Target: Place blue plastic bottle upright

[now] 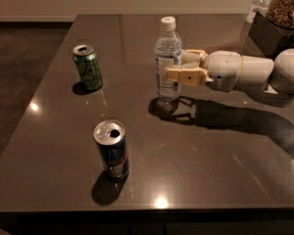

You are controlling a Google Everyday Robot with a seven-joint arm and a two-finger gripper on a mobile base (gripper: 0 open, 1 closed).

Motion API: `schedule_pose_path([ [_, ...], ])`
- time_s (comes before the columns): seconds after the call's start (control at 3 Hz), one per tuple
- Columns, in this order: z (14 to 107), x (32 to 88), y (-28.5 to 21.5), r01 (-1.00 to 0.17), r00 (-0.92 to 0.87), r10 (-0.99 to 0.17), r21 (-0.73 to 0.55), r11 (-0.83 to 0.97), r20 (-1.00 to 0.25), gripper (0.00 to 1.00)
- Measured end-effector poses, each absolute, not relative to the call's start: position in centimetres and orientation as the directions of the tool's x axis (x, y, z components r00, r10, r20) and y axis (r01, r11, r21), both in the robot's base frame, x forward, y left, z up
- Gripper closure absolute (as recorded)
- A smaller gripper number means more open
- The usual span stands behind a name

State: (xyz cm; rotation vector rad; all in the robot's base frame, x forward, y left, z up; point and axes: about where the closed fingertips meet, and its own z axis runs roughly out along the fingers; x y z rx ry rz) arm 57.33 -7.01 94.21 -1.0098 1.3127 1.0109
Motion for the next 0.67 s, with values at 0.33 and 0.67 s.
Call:
schedule_pose_path([
  [0.33, 92.96, 57.63, -6.92, -0.967, -0.016, 0.015, 0.019, 0.255, -1.000, 0.59],
  [0.67, 92.15, 57.82, -6.83, -0.968, -0.030, 0.017, 0.034, 0.247, -0.999, 0.36],
])
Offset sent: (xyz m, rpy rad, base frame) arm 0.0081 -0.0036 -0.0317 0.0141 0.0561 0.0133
